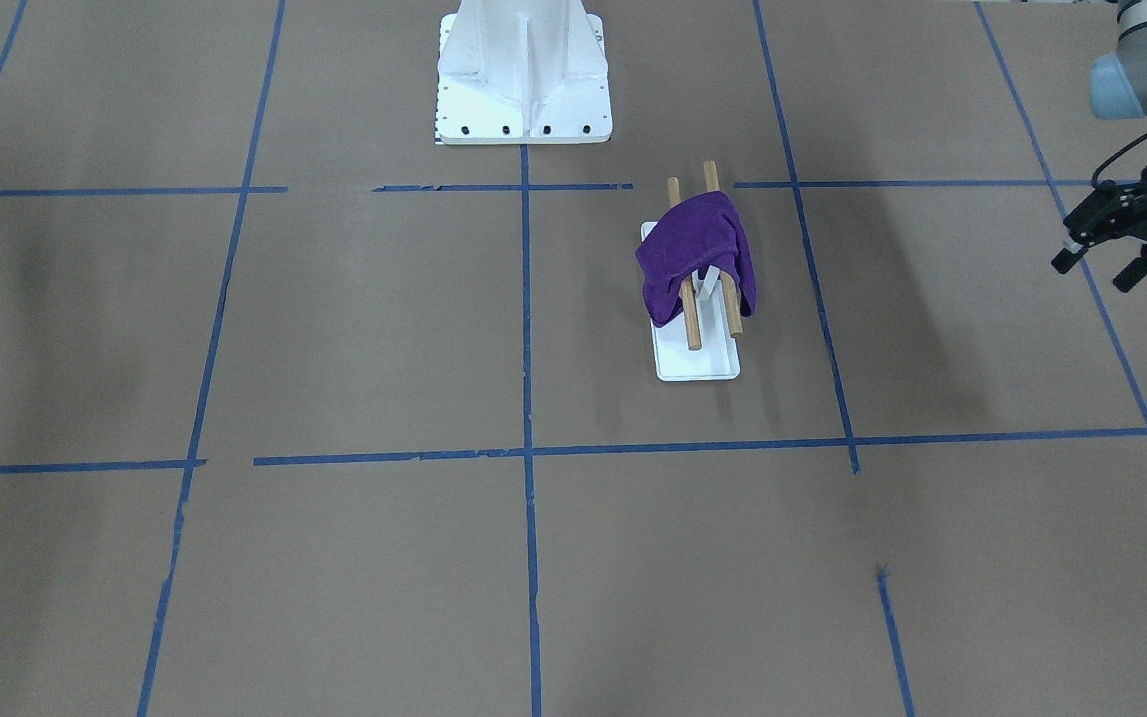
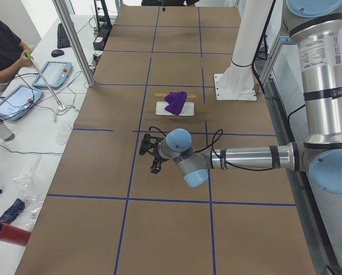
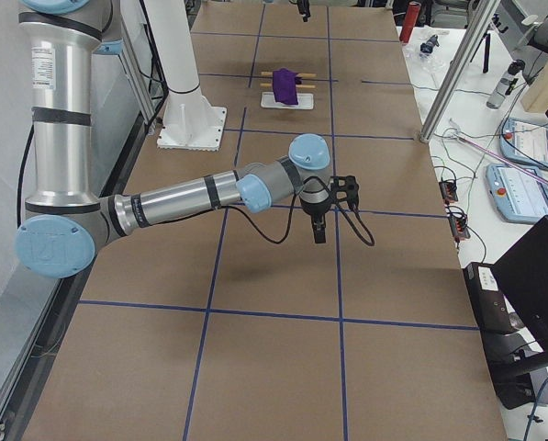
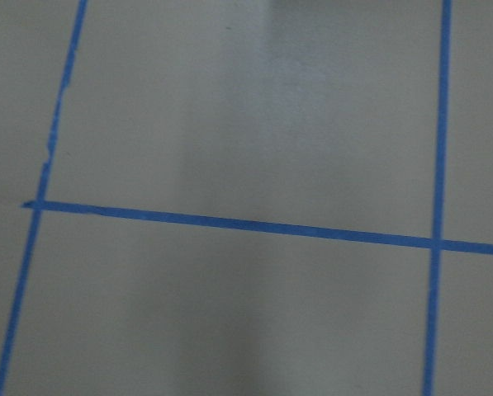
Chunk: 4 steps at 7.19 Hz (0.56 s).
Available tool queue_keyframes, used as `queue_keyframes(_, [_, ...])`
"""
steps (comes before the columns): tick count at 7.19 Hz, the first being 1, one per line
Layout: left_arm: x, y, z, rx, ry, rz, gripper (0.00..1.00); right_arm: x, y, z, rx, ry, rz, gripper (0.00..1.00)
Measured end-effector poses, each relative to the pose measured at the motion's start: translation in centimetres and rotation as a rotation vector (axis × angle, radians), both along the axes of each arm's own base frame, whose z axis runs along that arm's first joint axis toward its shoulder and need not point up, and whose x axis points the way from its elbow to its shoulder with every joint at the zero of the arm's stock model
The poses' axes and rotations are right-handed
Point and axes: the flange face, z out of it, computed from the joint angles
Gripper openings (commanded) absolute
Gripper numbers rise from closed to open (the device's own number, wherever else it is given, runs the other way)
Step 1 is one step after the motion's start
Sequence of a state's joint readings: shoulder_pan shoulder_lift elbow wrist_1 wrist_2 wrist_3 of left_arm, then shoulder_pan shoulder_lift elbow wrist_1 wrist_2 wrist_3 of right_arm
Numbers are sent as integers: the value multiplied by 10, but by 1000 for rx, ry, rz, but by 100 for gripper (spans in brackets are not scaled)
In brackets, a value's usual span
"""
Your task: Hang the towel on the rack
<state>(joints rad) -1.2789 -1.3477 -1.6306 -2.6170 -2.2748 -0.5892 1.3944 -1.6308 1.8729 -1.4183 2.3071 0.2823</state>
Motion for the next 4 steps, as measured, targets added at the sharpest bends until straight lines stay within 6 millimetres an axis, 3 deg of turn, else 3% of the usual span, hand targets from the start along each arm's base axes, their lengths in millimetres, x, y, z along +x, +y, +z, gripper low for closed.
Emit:
queue_keyframes(2, [-40, 7, 19, 1, -86, 92, 100, 51, 10, 43, -9, 86, -163, 100])
queue_keyframes(4, [-56, 20, -8, -125, -25, 156, 100, 77, 21, 58, -58, 96, -244, 100])
